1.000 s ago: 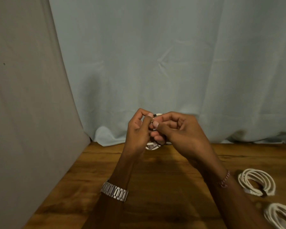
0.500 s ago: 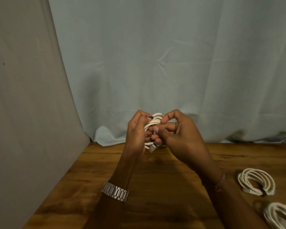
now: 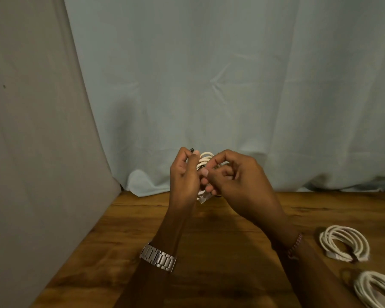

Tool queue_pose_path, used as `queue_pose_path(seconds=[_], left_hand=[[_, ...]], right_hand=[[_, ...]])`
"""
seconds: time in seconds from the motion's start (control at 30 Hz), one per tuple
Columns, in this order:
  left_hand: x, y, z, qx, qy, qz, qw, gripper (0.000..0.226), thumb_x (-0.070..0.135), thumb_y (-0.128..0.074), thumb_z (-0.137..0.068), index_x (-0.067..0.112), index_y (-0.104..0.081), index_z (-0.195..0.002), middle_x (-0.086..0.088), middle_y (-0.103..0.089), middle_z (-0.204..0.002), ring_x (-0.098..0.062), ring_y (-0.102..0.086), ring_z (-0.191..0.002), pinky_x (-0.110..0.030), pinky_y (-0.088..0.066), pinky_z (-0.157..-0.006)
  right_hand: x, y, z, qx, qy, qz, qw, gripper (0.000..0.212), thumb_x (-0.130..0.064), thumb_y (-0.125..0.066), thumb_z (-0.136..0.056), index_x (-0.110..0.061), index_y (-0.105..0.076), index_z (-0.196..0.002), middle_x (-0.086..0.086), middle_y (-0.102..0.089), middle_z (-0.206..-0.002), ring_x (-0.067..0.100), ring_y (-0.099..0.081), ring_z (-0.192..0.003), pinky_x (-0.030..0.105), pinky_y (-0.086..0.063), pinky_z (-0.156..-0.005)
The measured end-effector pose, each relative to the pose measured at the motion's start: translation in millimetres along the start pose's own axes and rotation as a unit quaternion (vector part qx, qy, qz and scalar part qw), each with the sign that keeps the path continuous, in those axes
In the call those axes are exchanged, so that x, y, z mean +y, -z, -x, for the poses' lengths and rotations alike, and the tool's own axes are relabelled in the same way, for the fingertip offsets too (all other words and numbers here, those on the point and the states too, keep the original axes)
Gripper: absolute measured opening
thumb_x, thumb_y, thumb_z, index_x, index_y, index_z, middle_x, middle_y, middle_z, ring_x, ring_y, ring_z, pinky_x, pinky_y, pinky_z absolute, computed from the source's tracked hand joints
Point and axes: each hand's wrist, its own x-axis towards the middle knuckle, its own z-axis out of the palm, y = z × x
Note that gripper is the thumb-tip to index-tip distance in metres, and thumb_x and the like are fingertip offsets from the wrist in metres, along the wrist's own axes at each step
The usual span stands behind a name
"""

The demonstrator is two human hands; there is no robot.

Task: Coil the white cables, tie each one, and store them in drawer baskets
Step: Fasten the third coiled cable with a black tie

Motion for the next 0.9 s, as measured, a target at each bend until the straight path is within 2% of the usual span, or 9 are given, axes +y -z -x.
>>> queue_pose_path(seconds=[0.1, 0.17, 0.27, 0.37, 0.5, 0.6, 0.67, 0.8, 0.9], left_hand=[[-3, 3, -1, -0.002, -0.006, -0.004, 1.000, 0.025, 0.024, -0.049, -0.105, 0.016, -0.052, -0.082, -0.011, -0.059, -0.074, -0.027, -0.057, -0.070, -0.040, -0.049, -0.061], [-4, 4, -1, -0.007, 0.000, 0.009, 1.000, 0.024, 0.026, -0.049, -0.105, 0.016, -0.055, -0.084, -0.015, -0.060, -0.076, -0.030, -0.060, -0.072, -0.039, -0.051, -0.064], [-8, 7, -3, -0.001, -0.001, 0.020, 1.000, 0.024, 0.024, -0.053, -0.103, 0.012, -0.056, -0.083, -0.014, -0.054, -0.075, -0.028, -0.055, -0.073, -0.038, -0.048, -0.065], [-12, 11, -6, 0.009, 0.002, 0.025, 1.000, 0.024, 0.021, -0.054, -0.102, 0.017, -0.058, -0.079, -0.012, -0.053, -0.076, -0.027, -0.052, -0.075, -0.041, -0.045, -0.068], [-16, 12, -8, 0.026, 0.005, 0.006, 1.000, 0.027, 0.010, -0.056, -0.100, 0.023, -0.070, -0.080, -0.009, -0.066, -0.080, -0.026, -0.064, -0.075, -0.038, -0.054, -0.065], [-16, 13, -8, 0.030, 0.004, -0.006, 1.000, 0.020, 0.014, -0.058, -0.099, 0.018, -0.074, -0.088, -0.014, -0.072, -0.089, -0.030, -0.071, -0.083, -0.043, -0.060, -0.071], [-17, 14, -9, 0.032, 0.007, -0.004, 0.999, 0.017, 0.016, -0.059, -0.099, 0.015, -0.074, -0.090, -0.016, -0.071, -0.092, -0.034, -0.071, -0.087, -0.048, -0.060, -0.075], [-22, 20, -15, 0.056, 0.003, -0.038, 0.998, 0.017, 0.019, -0.061, -0.098, 0.022, -0.076, -0.089, -0.011, -0.074, -0.095, -0.037, -0.070, -0.099, -0.063, -0.055, -0.089], [-22, 21, -14, 0.065, 0.006, -0.050, 0.997, 0.018, 0.026, -0.061, -0.098, 0.022, -0.076, -0.090, -0.008, -0.076, -0.095, -0.033, -0.070, -0.101, -0.063, -0.053, -0.092]], right_hand=[[-2, 4, 1, -0.039, -0.006, -0.033, 0.999, 0.007, -0.016, -0.070, -0.094, -0.012, -0.075, -0.097, 0.006, -0.077, -0.079, 0.016, -0.075, -0.072, 0.028, -0.059, -0.069], [-5, 7, 2, -0.071, -0.020, -0.071, 0.995, 0.012, -0.013, -0.066, -0.096, -0.011, -0.075, -0.103, 0.007, -0.079, -0.087, 0.020, -0.076, -0.081, 0.031, -0.062, -0.077], [-12, 11, 5, -0.104, -0.043, -0.122, 0.986, 0.017, -0.008, -0.059, -0.099, -0.008, -0.074, -0.108, 0.007, -0.079, -0.095, 0.017, -0.076, -0.091, 0.024, -0.060, -0.080], [-21, 17, 9, -0.127, -0.049, -0.152, 0.979, 0.020, 0.000, -0.058, -0.098, -0.007, -0.073, -0.109, 0.007, -0.079, -0.097, 0.019, -0.076, -0.093, 0.024, -0.061, -0.080], [-26, 22, 14, -0.123, -0.012, -0.125, 0.984, 0.023, 0.006, -0.060, -0.094, -0.006, -0.074, -0.109, 0.004, -0.080, -0.097, 0.018, -0.077, -0.088, 0.021, -0.060, -0.073], [-27, 21, 15, -0.119, 0.005, -0.105, 0.987, 0.020, 0.003, -0.064, -0.092, -0.007, -0.076, -0.105, 0.006, -0.080, -0.093, 0.016, -0.077, -0.085, 0.020, -0.059, -0.074], [-27, 20, 15, -0.115, 0.013, -0.096, 0.989, 0.019, 0.002, -0.068, -0.090, -0.009, -0.078, -0.102, 0.006, -0.080, -0.091, 0.016, -0.077, -0.087, 0.021, -0.060, -0.077], [-30, 22, 17, -0.102, 0.034, -0.091, 0.990, 0.022, -0.004, -0.077, -0.083, -0.009, -0.079, -0.104, 0.003, -0.080, -0.094, 0.015, -0.076, -0.092, 0.029, -0.061, -0.086], [-33, 24, 19, -0.097, 0.064, -0.063, 0.991, 0.023, -0.006, -0.078, -0.082, -0.012, -0.080, -0.104, -0.001, -0.080, -0.096, 0.011, -0.075, -0.096, 0.033, -0.060, -0.091]])
